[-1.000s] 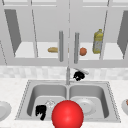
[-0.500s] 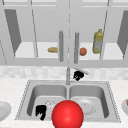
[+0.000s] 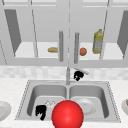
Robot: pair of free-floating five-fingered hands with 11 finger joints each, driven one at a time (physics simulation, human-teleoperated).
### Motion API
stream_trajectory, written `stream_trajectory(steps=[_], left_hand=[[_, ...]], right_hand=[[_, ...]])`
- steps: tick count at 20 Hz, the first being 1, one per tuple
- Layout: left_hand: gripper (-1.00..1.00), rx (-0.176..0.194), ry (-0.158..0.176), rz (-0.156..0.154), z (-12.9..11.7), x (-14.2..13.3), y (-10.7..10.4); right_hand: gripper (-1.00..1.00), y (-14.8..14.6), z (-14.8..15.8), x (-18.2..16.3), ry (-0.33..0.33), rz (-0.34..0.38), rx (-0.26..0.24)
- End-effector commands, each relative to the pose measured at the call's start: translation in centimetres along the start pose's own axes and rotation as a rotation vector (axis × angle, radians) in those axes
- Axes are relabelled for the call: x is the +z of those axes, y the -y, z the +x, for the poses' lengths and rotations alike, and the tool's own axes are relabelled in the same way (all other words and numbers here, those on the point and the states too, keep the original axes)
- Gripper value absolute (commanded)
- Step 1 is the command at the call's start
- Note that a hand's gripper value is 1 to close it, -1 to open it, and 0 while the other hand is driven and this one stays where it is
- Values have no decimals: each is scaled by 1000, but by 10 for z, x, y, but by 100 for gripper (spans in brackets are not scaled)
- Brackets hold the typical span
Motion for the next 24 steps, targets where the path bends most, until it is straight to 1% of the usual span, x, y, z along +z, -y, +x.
stream_trajectory(steps=[1,14,24], left_hand=[[0,0,0,0,0,0,0],[0,0,0,0,0,0,0],[0,0,0,0,0,0,0]], right_hand=[[100,2,10,-4,-88,73,-41],[100,8,16,-4,-231,159,-51],[100,13,26,-1,-317,184,-39]])
